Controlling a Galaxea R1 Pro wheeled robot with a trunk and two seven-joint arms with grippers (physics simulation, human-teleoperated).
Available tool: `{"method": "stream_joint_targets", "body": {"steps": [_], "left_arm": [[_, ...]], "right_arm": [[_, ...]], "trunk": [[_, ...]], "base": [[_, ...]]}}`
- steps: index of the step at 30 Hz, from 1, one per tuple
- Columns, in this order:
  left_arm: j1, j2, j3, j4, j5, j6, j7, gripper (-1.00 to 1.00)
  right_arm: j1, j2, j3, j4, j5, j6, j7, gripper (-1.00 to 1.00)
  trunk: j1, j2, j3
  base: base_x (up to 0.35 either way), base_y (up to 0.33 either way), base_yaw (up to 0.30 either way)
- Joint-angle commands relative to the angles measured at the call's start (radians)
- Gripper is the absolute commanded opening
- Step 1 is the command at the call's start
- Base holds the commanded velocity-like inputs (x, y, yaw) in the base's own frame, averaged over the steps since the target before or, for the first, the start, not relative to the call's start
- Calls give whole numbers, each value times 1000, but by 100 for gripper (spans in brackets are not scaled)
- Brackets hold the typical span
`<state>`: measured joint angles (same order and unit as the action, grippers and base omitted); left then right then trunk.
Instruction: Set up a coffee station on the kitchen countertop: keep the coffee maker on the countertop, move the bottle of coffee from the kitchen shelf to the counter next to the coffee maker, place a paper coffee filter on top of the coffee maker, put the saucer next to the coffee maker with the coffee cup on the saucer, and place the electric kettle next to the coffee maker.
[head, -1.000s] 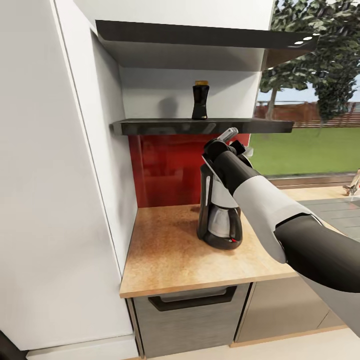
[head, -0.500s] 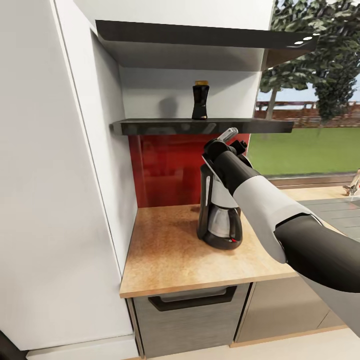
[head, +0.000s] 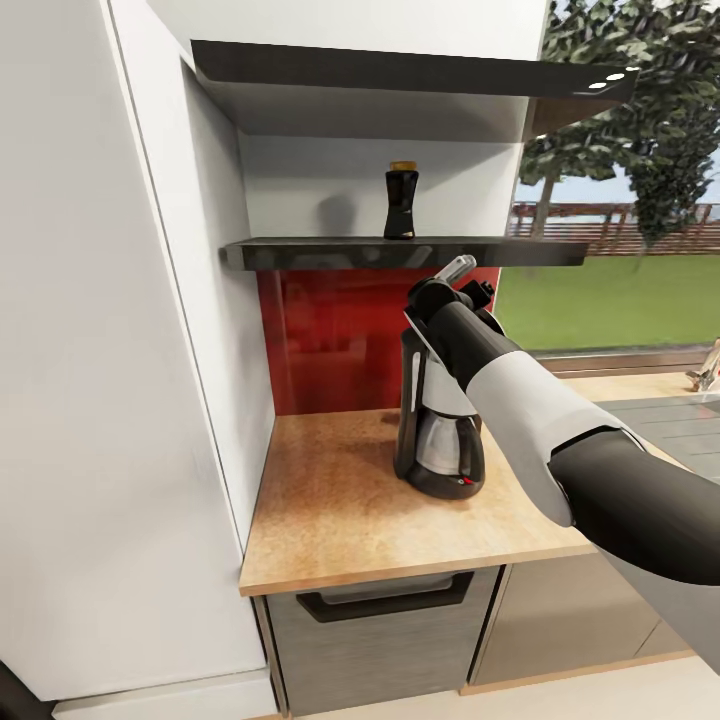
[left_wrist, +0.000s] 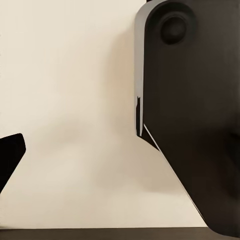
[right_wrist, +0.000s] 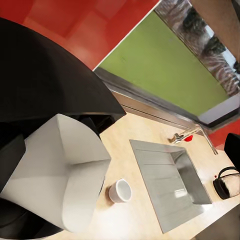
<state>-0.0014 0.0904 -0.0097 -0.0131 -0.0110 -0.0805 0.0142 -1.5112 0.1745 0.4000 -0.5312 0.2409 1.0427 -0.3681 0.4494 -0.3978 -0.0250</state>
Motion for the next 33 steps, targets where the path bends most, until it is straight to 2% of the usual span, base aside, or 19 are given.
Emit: {"method": "stream_joint_targets", "body": {"steps": [1,10,28,33], "left_arm": [[0,0,-1,-1,-1,-2,1,100],[0,0,0,-1,-1,-2,3,100],[0,0,2,-1,-1,-2,3,100],[0,0,2,-1,-1,-2,2,100]], "right_arm": [[-1,0,3,0,-3,4,-5,100],[-1,0,3,1,-3,4,-5,100],[3,0,3,29,-6,4,-2,100],[3,0,1,28,-20,4,4,100]], "trunk": [[1,-2,-2],[1,-2,-2],[1,-2,-2],[1,-2,-2]], "base": [[0,0,0],[0,79,0],[0,4,0],[0,0,0]]}}
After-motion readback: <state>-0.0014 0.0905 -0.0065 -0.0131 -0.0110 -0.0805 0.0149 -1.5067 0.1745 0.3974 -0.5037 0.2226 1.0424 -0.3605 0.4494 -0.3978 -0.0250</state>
